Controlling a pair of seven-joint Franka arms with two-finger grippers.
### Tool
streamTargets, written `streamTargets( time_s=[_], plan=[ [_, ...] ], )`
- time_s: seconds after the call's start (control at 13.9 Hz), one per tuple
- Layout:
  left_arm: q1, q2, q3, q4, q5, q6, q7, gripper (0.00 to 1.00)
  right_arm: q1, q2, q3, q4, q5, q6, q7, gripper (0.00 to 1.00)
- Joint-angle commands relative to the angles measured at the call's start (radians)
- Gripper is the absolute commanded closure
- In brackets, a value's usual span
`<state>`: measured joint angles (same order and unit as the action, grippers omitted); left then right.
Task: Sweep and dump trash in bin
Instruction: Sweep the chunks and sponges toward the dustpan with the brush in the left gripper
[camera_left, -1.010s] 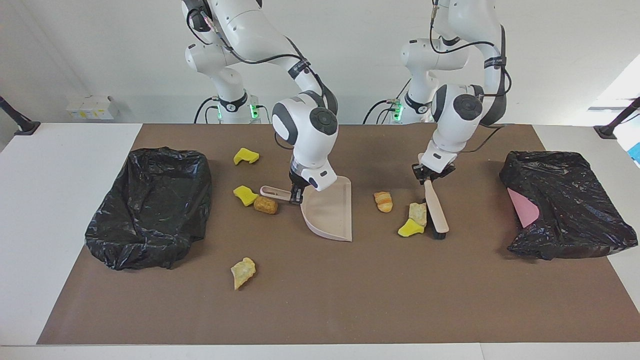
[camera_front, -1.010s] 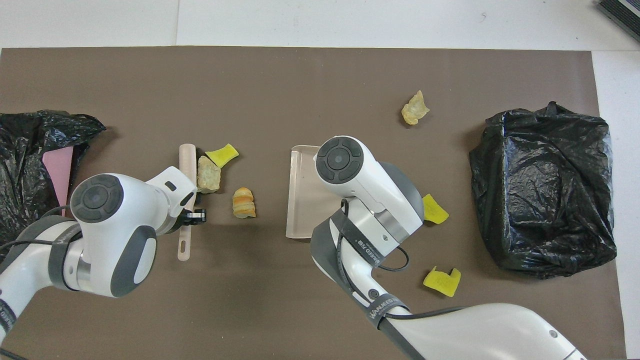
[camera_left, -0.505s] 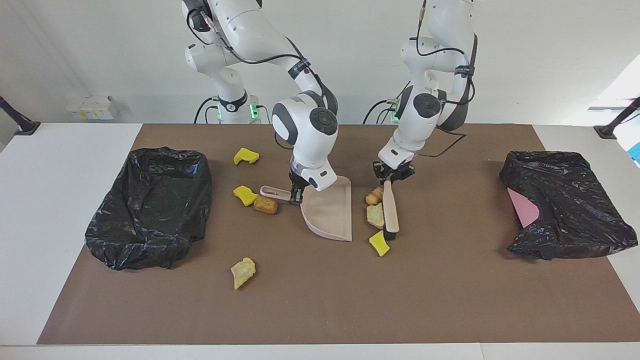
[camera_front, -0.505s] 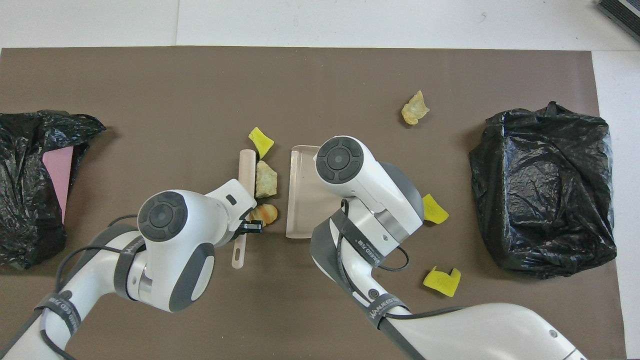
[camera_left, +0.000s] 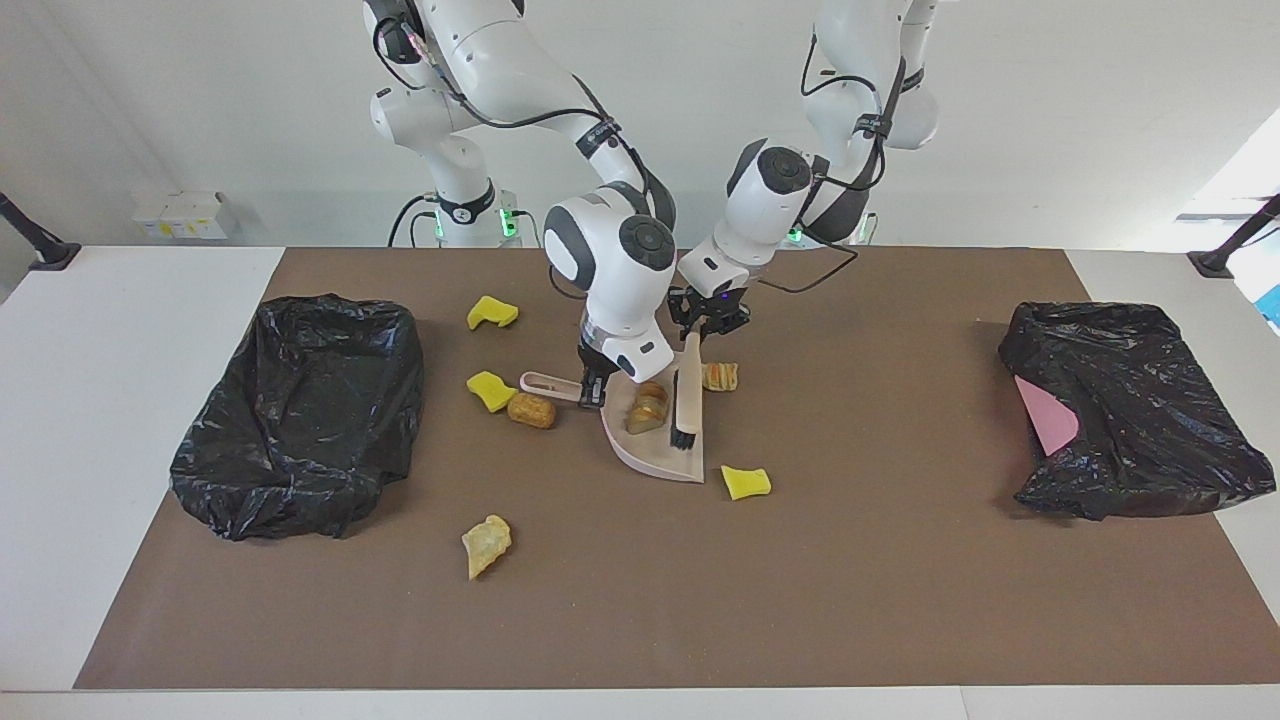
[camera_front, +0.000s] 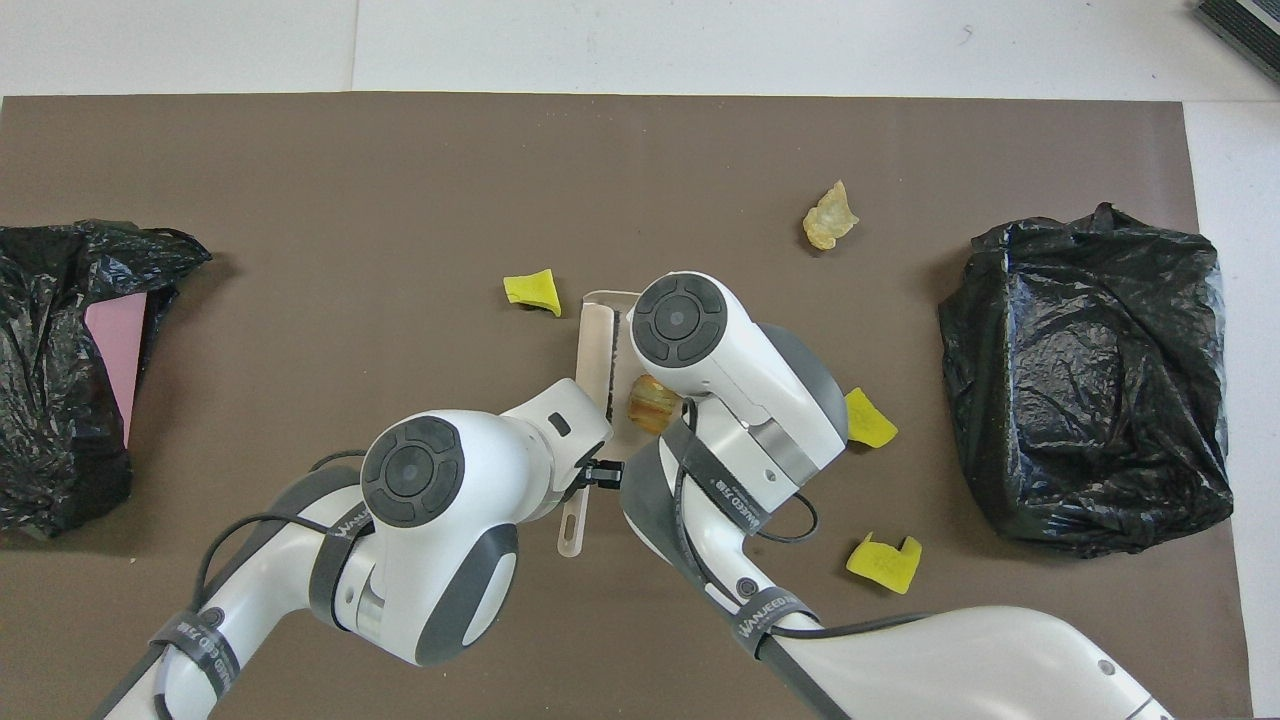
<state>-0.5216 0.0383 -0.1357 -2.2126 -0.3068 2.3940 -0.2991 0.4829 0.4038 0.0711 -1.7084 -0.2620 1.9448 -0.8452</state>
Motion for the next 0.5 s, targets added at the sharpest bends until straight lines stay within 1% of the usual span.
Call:
streamTargets(
  time_s=[0.0,0.14,0.22,0.29,0.36,0.43],
  plan=[
    [0.075,-0.011,0.01,0.03,-0.017,-0.05,0.008,1.0,-0.006,-0.002,0.006,-0.01,-0.026,-0.006,-0.031,1.0],
    [0.135,-0.006,0.011,0.034,-0.002,-0.05,0.014,1.0,-0.006,-0.002,0.006,-0.01,-0.026,-0.004,-0.032,1.0],
    [0.17,0.0,0.011,0.047,0.03,-0.056,0.02,1.0,-0.009,-0.003,0.006,-0.01,-0.026,-0.004,-0.032,1.0],
    [0.21,0.008,0.011,0.068,0.091,-0.074,0.028,1.0,-0.01,-0.002,0.006,-0.01,-0.026,-0.004,-0.032,1.0],
    [0.239,0.038,0.011,0.111,0.125,-0.108,0.043,1.0,-0.01,-0.002,0.006,-0.011,-0.026,-0.004,-0.032,1.0],
    [0.265,0.073,0.011,0.17,0.135,-0.154,0.063,1.0,-0.01,-0.003,0.006,-0.016,-0.026,-0.004,-0.034,1.0]
  ],
)
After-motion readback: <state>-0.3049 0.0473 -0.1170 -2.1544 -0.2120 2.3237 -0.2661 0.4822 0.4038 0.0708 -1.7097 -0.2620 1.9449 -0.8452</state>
